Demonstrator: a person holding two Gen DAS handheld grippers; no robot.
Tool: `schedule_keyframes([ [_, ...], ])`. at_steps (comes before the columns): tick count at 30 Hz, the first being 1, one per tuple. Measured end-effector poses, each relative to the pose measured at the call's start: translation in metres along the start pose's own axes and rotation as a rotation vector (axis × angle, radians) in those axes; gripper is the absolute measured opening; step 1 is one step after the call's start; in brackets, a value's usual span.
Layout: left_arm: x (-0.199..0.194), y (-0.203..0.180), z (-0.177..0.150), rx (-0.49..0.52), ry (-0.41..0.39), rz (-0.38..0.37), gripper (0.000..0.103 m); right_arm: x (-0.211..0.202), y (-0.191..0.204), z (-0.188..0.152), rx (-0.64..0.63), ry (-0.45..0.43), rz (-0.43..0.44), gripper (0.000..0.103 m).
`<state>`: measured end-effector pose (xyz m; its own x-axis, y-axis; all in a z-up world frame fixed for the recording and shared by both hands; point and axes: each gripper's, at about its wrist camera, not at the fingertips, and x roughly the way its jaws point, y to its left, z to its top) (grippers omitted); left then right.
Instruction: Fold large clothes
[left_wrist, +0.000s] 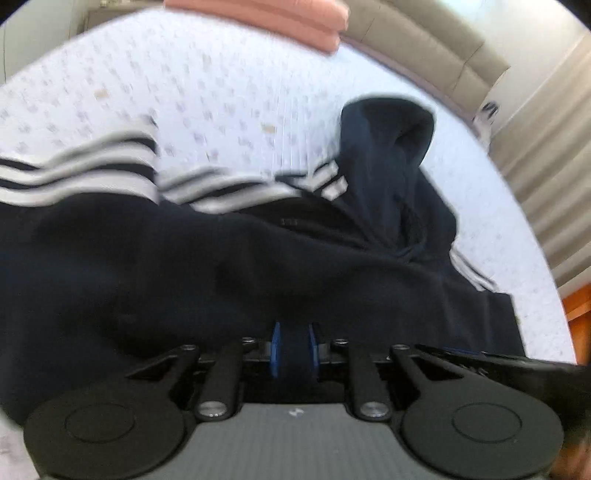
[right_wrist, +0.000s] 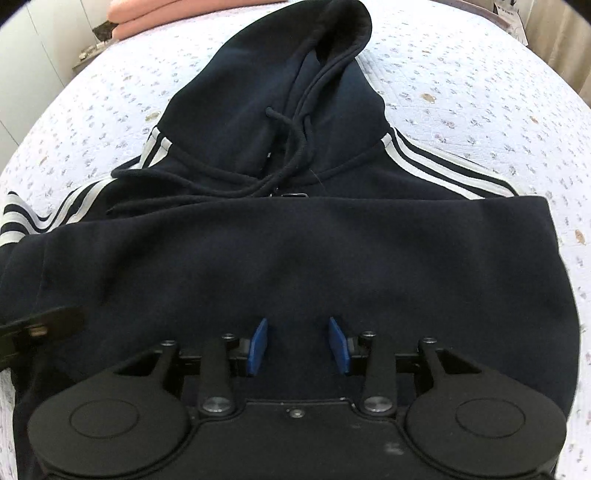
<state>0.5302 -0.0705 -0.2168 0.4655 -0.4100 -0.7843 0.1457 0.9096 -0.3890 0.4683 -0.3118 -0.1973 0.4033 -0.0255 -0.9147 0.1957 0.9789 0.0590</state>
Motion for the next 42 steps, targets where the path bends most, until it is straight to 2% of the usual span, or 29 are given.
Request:
schedule_keyframes([
  [1, -0.012, 0.004, -0.002, -0.002, -0.017, 0.005, 0.022, -0.008, 0.0, 0.001, 0.017, -0.03, 0.02, 0.048],
  [3, -0.038, 0.019, -0.004, -0.018, -0.043, 0.015, 0.033, -0.018, 0.003, 0.003, 0.046, -0.096, 0.043, 0.049],
  [4, -0.046, 0.025, -0.002, -0.023, -0.05, 0.033, 0.034, -0.021, 0.006, 0.003, 0.051, -0.129, 0.044, 0.05],
  [6, -0.064, 0.043, -0.004, -0.042, -0.069, 0.109, 0.035, -0.022, 0.013, -0.001, 0.053, -0.198, 0.044, 0.052],
  [7, -0.072, 0.053, -0.004, -0.054, -0.072, 0.14, 0.035, -0.02, 0.017, -0.005, 0.042, -0.237, 0.045, 0.057],
  [8, -0.079, 0.066, -0.004, -0.077, -0.084, 0.184, 0.035, -0.019, 0.022, -0.008, 0.028, -0.264, 0.041, 0.068],
  [9, -0.088, 0.078, -0.005, -0.102, -0.101, 0.224, 0.035, -0.015, 0.027, -0.013, 0.014, -0.282, 0.033, 0.071],
  [12, -0.108, 0.123, 0.0, -0.215, -0.163, 0.357, 0.036, -0.001, 0.041, -0.032, -0.051, -0.33, -0.008, 0.071],
  [14, -0.119, 0.158, 0.005, -0.306, -0.212, 0.451, 0.037, 0.008, 0.047, -0.045, -0.082, -0.388, -0.051, 0.079],
  [16, -0.127, 0.188, 0.01, -0.369, -0.26, 0.53, 0.04, 0.012, 0.046, -0.054, -0.084, -0.443, -0.078, 0.082],
  [17, -0.13, 0.205, 0.015, -0.408, -0.284, 0.583, 0.045, 0.014, 0.045, -0.057, -0.079, -0.456, -0.073, 0.082],
  [18, -0.133, 0.223, 0.019, -0.448, -0.308, 0.616, 0.052, 0.016, 0.043, -0.059, -0.067, -0.464, -0.066, 0.083],
  [20, -0.137, 0.255, 0.026, -0.526, -0.348, 0.667, 0.059, 0.017, 0.041, -0.058, -0.052, -0.46, -0.06, 0.084],
  [21, -0.137, 0.271, 0.029, -0.57, -0.364, 0.688, 0.062, 0.017, 0.041, -0.057, -0.051, -0.459, -0.061, 0.084],
  [23, -0.136, 0.305, 0.037, -0.651, -0.385, 0.681, 0.062, 0.019, 0.042, -0.057, -0.051, -0.462, -0.062, 0.085],
  [25, -0.131, 0.334, 0.039, -0.731, -0.394, 0.621, 0.063, 0.019, 0.041, -0.057, -0.048, -0.464, -0.06, 0.085],
  [26, -0.133, 0.346, 0.038, -0.765, -0.397, 0.599, 0.068, 0.019, 0.041, -0.058, -0.046, -0.464, -0.059, 0.086],
  [27, -0.129, 0.354, 0.038, -0.787, -0.39, 0.585, 0.075, 0.018, 0.041, -0.059, -0.047, -0.465, -0.059, 0.086],
  [28, -0.127, 0.366, 0.04, -0.794, -0.374, 0.579, 0.075, 0.018, 0.041, -0.06, -0.047, -0.466, -0.059, 0.086],
  [30, -0.114, 0.371, 0.044, -0.748, -0.34, 0.622, 0.077, 0.02, 0.042, -0.059, -0.047, -0.468, -0.062, 0.087],
  [31, -0.11, 0.371, 0.047, -0.718, -0.332, 0.641, 0.077, 0.019, 0.042, -0.06, -0.047, -0.468, -0.062, 0.087],
  [32, -0.104, 0.369, 0.051, -0.678, -0.32, 0.657, 0.071, 0.02, 0.042, -0.06, -0.046, -0.468, -0.063, 0.088],
  [33, -0.1, 0.366, 0.055, -0.638, -0.316, 0.669, 0.053, 0.02, 0.041, -0.06, -0.044, -0.468, -0.062, 0.088],
  [34, -0.099, 0.363, 0.059, -0.598, -0.319, 0.668, 0.04, 0.02, 0.041, -0.06, -0.043, -0.467, -0.061, 0.089],
  [35, -0.099, 0.358, 0.062, -0.56, -0.315, 0.683, 0.021, 0.02, 0.041, -0.06, -0.042, -0.467, -0.061, 0.089],
  [36, -0.1, 0.354, 0.067, -0.527, -0.311, 0.688, 0.014, 0.02, 0.041, -0.06, -0.04, -0.467, -0.059, 0.09],
  [39, -0.104, 0.336, 0.073, -0.462, -0.322, 0.715, 0.014, 0.019, 0.04, -0.058, -0.036, -0.457, -0.057, 0.09],
  [42, -0.137, 0.312, 0.069, -0.445, -0.392, 0.723, 0.014, 0.01, 0.043, -0.047, -0.033, -0.401, -0.058, 0.089],
])
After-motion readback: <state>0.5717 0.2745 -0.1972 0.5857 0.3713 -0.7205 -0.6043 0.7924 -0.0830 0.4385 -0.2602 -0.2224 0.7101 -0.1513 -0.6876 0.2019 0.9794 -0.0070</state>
